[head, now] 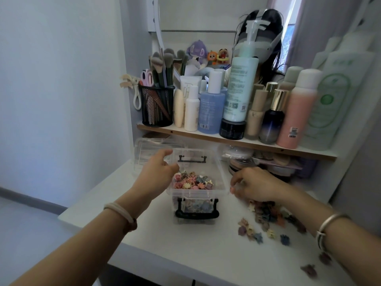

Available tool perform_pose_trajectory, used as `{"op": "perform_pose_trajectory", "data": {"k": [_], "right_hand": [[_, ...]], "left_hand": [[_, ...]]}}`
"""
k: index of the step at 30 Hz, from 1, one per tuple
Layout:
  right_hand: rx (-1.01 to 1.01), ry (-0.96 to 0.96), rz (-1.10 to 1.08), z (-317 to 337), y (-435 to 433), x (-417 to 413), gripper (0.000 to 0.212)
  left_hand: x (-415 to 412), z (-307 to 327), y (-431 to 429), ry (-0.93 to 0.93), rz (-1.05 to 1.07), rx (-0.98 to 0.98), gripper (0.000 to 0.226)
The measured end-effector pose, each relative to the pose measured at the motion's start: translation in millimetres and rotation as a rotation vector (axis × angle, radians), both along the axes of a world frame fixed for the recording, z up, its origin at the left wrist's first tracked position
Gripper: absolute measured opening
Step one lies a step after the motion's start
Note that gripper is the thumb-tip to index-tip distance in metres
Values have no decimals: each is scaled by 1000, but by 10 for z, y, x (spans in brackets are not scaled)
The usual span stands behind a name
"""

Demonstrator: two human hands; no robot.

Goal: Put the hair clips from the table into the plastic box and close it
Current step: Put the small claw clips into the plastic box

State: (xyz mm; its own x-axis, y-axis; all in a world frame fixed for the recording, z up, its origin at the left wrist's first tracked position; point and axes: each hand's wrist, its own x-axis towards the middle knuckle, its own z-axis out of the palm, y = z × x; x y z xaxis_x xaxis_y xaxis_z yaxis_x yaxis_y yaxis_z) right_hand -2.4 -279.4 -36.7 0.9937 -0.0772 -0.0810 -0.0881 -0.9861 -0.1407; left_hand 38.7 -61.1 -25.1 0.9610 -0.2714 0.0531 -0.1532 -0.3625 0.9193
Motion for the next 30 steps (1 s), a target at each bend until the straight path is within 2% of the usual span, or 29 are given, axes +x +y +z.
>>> {"op": "perform_pose_trajectory", "data": {"k": [4, 7, 10, 12, 15, 17, 21, 23, 25, 27, 29, 30], "right_hand": [[116, 7, 53, -2, 80, -14, 7], [124, -18, 72, 5, 113, -8, 30], [125, -29, 62, 25, 104, -23, 20], [136, -29, 48, 78, 79, -55, 22], [167, 59, 85, 135, 45, -105, 18], [121, 104, 106, 120, 72, -141, 16], [45, 56, 125, 25, 120, -143, 23], [50, -47, 106, 59, 120, -128, 20], [150, -289, 43, 195, 132, -108, 12], [389, -469, 37, 404, 196, -122, 6], [587, -440, 114, 560, 276, -151, 10], [602, -395, 133, 579, 298, -156, 16]], "left_hand": [[6, 5, -4, -9, -3, -7, 49], [8, 2, -10, -6, 0, -6, 48], [-3, 7, -11, -5, 4, -11, 48], [-4, 3, -10, -6, 4, -14, 48], [-2, -4, -13, -6, 2, -15, 48], [-4, -5, -11, -2, 2, -14, 49], [-2, -6, -12, -5, 8, -4, 49], [-6, -9, -11, -3, 9, -6, 49], [-21, -3, -17, -1, 5, -7, 49], [-42, 5, -33, -1, -5, -13, 48], [-64, 10, -61, -5, -16, -27, 48], [-73, 13, -70, -6, -20, -32, 48]]}}
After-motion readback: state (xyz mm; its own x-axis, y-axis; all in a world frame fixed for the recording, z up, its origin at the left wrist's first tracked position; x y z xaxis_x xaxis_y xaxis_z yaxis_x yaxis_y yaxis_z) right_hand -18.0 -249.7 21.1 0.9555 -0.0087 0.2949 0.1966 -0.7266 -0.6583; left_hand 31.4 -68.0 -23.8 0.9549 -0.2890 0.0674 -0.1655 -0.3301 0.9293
